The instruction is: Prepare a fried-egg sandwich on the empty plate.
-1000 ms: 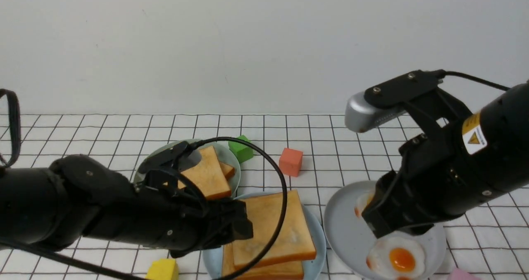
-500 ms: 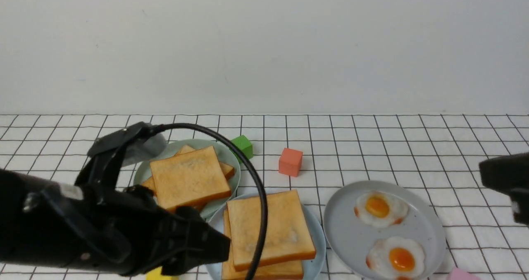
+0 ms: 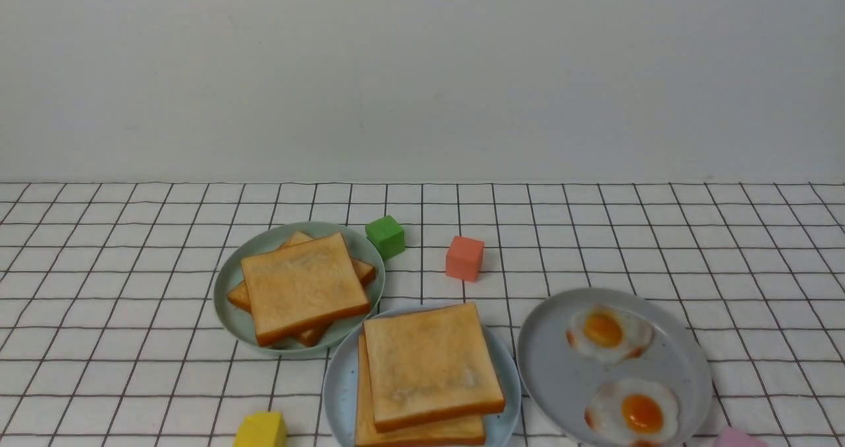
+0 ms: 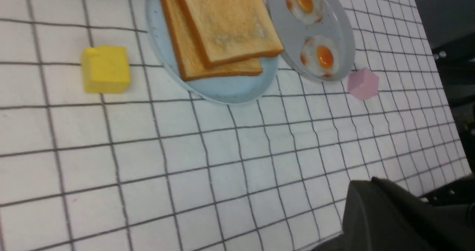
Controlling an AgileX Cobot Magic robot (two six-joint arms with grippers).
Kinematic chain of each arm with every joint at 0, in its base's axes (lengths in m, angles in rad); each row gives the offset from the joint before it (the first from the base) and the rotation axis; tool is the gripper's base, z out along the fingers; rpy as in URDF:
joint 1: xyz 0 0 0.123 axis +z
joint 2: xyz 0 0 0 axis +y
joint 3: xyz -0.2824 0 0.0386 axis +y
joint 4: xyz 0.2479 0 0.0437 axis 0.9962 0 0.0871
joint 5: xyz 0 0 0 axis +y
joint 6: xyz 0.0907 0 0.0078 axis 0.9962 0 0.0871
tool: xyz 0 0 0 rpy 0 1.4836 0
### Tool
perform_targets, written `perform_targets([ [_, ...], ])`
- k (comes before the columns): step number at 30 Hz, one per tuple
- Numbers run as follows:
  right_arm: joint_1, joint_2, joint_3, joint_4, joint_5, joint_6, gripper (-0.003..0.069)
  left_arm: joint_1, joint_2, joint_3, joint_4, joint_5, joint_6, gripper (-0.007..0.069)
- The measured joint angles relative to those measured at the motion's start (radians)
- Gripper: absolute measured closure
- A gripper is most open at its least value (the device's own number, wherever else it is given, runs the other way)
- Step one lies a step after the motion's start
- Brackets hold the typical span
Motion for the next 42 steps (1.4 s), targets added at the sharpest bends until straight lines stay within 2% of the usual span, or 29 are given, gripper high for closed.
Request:
perform_targets([
  [4,0.000,-0.053,0.005,-0.044,0.020,0.002,0.0662,0.000,-0.093,0.001,0.139,-0.087,-0.008,0.0638],
  [7,0.000,-0.055,0.007,-0.053,0.026,0.002,0.0659,0.000,-0.117,0.001,0.197,-0.174,-0.010,0.0638],
  [12,0.000,-0.055,0.008,-0.061,0.028,0.002,0.0655,0.000,-0.117,0.001,0.239,-0.224,-0.010,0.0638],
  [21,0.000,-0.055,0.009,-0.063,0.030,0.002,0.0652,0.000,-0.121,0.023,0.238,-0.245,-0.010,0.0638],
  [26,0.001,-0.055,0.009,-0.063,0.034,0.002,0.0650,0.005,-0.234,0.179,0.361,-0.332,0.003,0.0638],
  [30,0.001,-0.055,0.009,-0.063,0.034,0.002,0.0646,0.061,-0.338,0.326,0.405,-0.385,0.005,0.0638],
  [33,0.001,-0.055,0.009,-0.063,0.034,0.002,0.0643,0.173,-0.444,0.538,0.414,-0.454,0.041,0.0638],
  [36,0.001,-0.055,0.009,-0.063,0.033,0.002,0.0640,0.235,-0.466,0.694,0.386,-0.499,0.060,0.0638],
  [42,0.001,-0.055,0.009,-0.064,0.035,0.002,0.0637,0.332,-0.467,0.753,0.349,-0.557,0.121,0.0638],
])
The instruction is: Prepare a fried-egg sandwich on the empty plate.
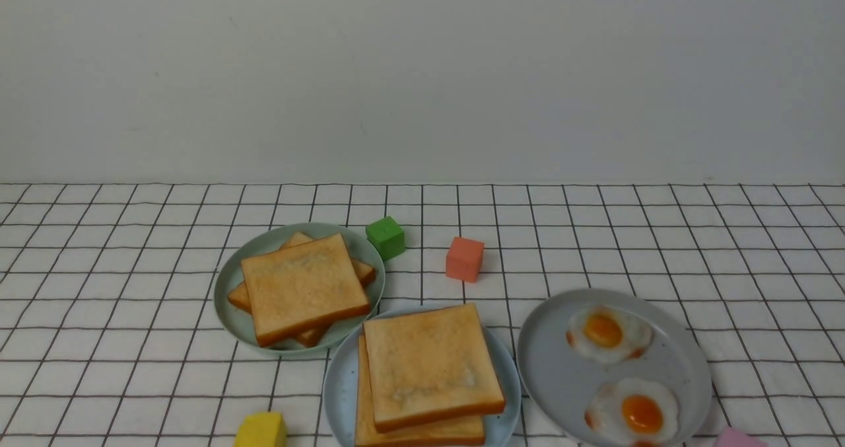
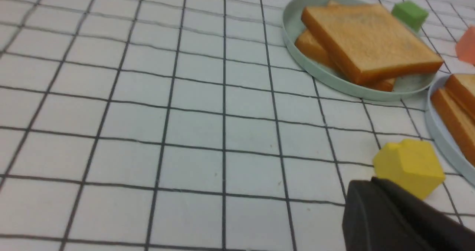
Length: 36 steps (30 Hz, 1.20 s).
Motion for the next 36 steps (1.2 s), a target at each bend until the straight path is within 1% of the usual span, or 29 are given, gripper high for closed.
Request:
perform_targets([
  [2,0.000,0.000,0.000,-0.001,0.000,0.000,0.0637,0.026,0.000,0.002,-0.008,-0.002,0.012,0.0637],
  [10,0.000,0.000,0.000,-0.001,0.000,0.000,0.0633,0.042,0.000,0.004,-0.024,-0.011,0.015,0.0634],
  [12,0.000,0.000,0.000,0.000,0.000,0.000,0.0629,0.066,0.000,0.004,-0.025,-0.012,0.015,0.0630],
  [15,0.000,0.000,0.000,0.000,0.000,0.000,0.0629,0.075,0.000,0.004,-0.025,-0.012,0.015,0.0628],
  [26,0.000,0.000,0.003,0.000,-0.001,0.000,0.0627,0.078,0.000,0.004,-0.027,-0.012,0.015,0.0621],
  [31,-0.001,0.000,0.050,0.000,-0.017,0.000,0.0627,0.078,0.000,0.004,-0.027,-0.013,0.015,0.0617],
  [33,-0.034,0.000,0.082,0.003,-0.010,0.000,0.0627,0.078,0.000,0.004,-0.027,-0.013,0.015,0.0617],
  [36,-0.111,0.000,0.098,0.031,0.018,-0.002,0.0624,0.078,0.000,0.004,-0.027,-0.013,0.015,0.0613],
])
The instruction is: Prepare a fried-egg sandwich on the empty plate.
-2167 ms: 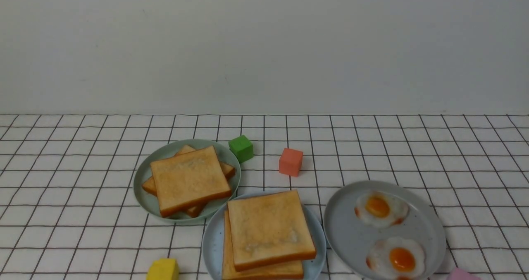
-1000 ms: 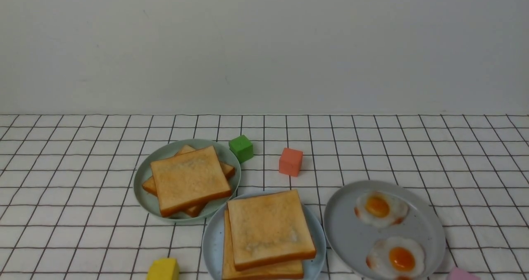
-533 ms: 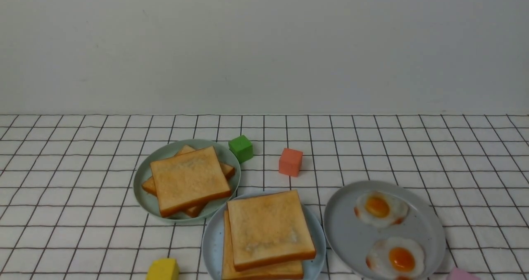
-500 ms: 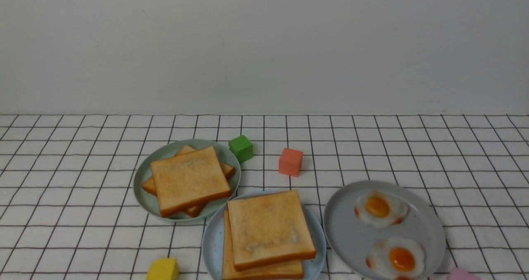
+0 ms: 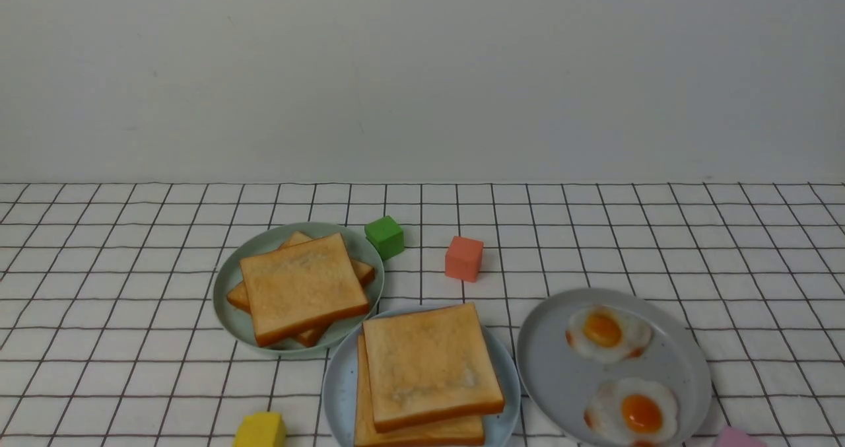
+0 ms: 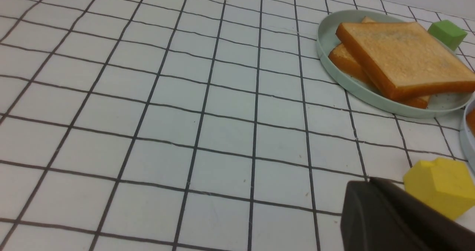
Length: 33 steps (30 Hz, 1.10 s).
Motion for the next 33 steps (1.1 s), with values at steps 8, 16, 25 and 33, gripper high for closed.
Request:
perform_targets([
  [8,-0.248,-0.028,0.072,0.162,0.068,-0.101,0.0615,0.000,0.000,0.000,0.000,0.000,0.000,0.0606],
  [16,-0.421,-0.158,0.241,0.234,0.116,-0.124,0.0610,0.000,0.000,0.000,0.000,-0.001,0.000,0.0603],
  [25,-0.434,-0.159,0.242,0.252,0.109,-0.124,0.0596,0.001,-0.001,0.000,0.000,-0.001,0.001,0.0595],
  [33,-0.434,-0.159,0.242,0.254,0.109,-0.124,0.0583,0.001,-0.001,0.000,0.000,-0.001,0.001,0.0585],
])
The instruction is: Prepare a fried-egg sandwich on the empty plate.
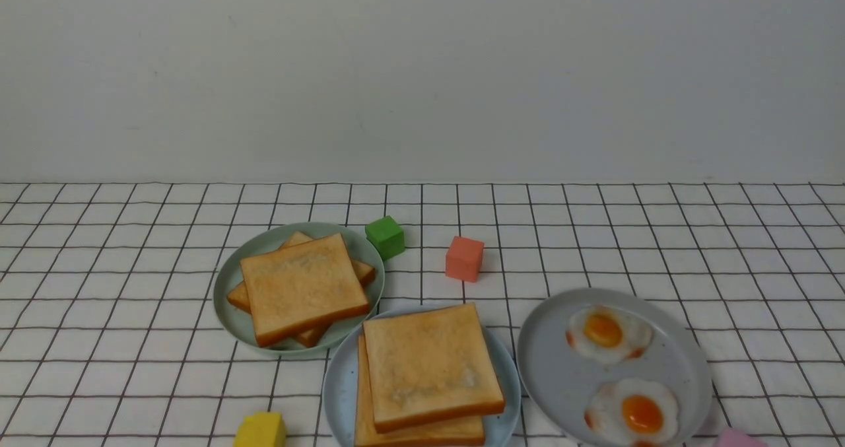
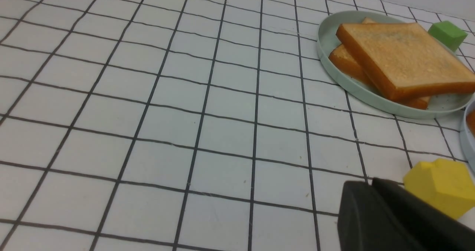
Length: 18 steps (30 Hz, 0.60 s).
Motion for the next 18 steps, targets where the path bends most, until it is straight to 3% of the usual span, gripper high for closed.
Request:
perform_targets([
  [18,0.000,0.000,0.000,0.000,0.000,0.000,0.0557,0.000,0.000,0.000,0.000,0.000,0.000,0.0575],
])
